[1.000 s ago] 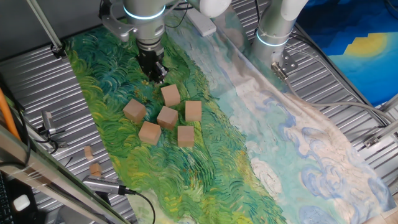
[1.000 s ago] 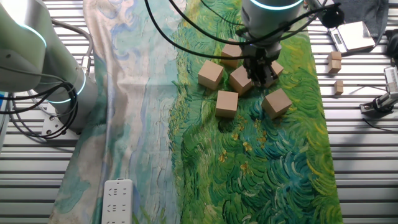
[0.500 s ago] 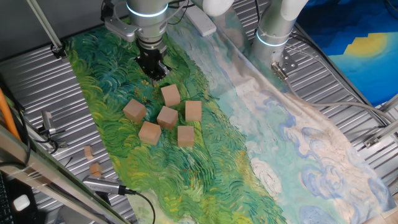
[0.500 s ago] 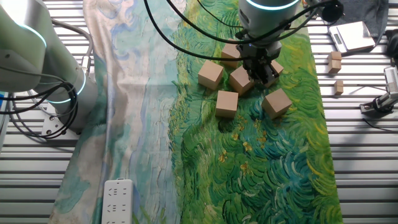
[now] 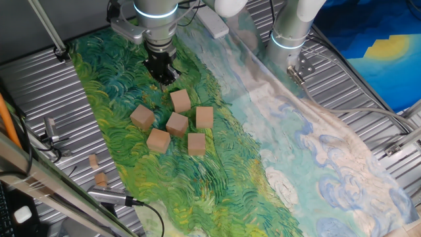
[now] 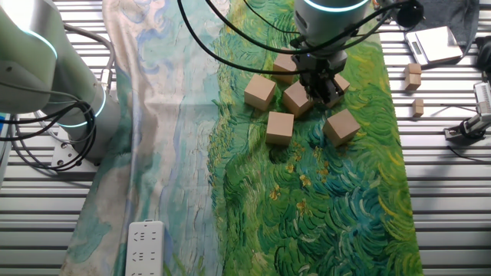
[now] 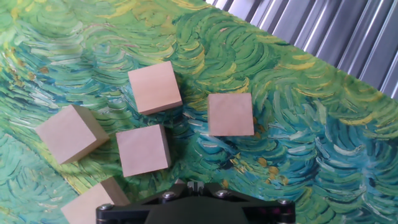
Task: Stack the blocks into a pyramid shape
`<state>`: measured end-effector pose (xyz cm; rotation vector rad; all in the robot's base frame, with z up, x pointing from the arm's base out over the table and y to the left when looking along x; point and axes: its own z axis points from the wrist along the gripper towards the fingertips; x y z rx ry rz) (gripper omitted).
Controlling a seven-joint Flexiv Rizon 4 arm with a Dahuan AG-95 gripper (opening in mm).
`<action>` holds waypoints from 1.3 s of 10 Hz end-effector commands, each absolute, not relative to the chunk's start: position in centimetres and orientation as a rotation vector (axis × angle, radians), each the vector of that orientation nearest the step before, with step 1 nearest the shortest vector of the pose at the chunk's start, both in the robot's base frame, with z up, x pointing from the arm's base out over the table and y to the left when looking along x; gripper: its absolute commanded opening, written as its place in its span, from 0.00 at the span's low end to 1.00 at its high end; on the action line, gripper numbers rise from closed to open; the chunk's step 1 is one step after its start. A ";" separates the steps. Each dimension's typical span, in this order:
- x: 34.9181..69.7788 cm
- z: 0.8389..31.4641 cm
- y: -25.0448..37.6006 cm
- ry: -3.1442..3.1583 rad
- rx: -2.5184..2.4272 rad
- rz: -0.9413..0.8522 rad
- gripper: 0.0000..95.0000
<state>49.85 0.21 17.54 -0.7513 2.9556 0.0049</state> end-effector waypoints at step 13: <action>49.8 17.6 0.2 2.964 -0.729 0.003 0.00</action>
